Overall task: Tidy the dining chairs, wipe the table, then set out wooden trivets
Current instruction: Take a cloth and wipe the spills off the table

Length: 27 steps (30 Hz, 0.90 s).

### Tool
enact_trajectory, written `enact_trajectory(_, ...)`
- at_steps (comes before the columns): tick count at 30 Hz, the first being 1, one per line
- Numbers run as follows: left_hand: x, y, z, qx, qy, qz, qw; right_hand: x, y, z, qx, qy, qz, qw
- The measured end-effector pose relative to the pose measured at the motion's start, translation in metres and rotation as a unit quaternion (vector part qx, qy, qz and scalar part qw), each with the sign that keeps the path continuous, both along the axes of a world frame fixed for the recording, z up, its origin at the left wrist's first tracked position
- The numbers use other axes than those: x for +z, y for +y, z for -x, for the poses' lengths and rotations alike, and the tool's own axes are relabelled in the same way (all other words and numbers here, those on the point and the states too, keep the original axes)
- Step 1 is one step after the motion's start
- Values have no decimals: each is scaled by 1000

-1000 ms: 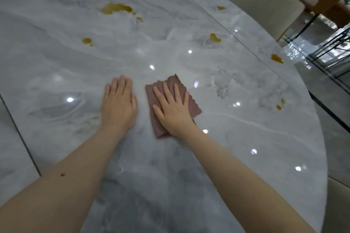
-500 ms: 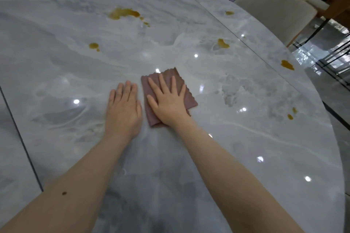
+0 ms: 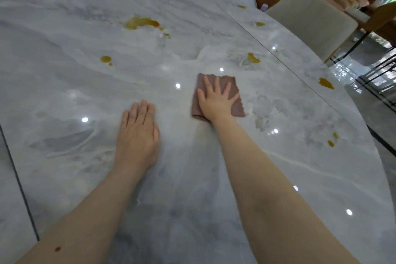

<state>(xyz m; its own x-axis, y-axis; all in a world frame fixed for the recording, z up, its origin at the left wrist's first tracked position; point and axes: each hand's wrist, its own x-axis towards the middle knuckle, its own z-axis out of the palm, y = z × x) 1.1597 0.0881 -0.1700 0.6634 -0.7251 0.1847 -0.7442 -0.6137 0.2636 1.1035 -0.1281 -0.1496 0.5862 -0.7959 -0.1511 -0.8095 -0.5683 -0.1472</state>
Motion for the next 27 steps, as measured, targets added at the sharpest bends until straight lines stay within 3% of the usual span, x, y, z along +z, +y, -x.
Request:
enact_trajectory(4,1,3,0,-12,-11,9,1000,-1,53,-13,121,-31,17,992)
enact_trajectory(8,5,4,1,-14,3,14,1000,-1,96,58,178,-56,15,982)
enact_trajectory(13,15,4,15,-37,-1,-19,999,-1,96,159,50,-17,12,999)
enact_trajectory(19,19,25,82,-133,9,-20,991,2,142,207,-86,4,23,996)
enact_trajectory(27,16,96,168,-234,52,-17,971,7,250,275,-100,9,22,995)
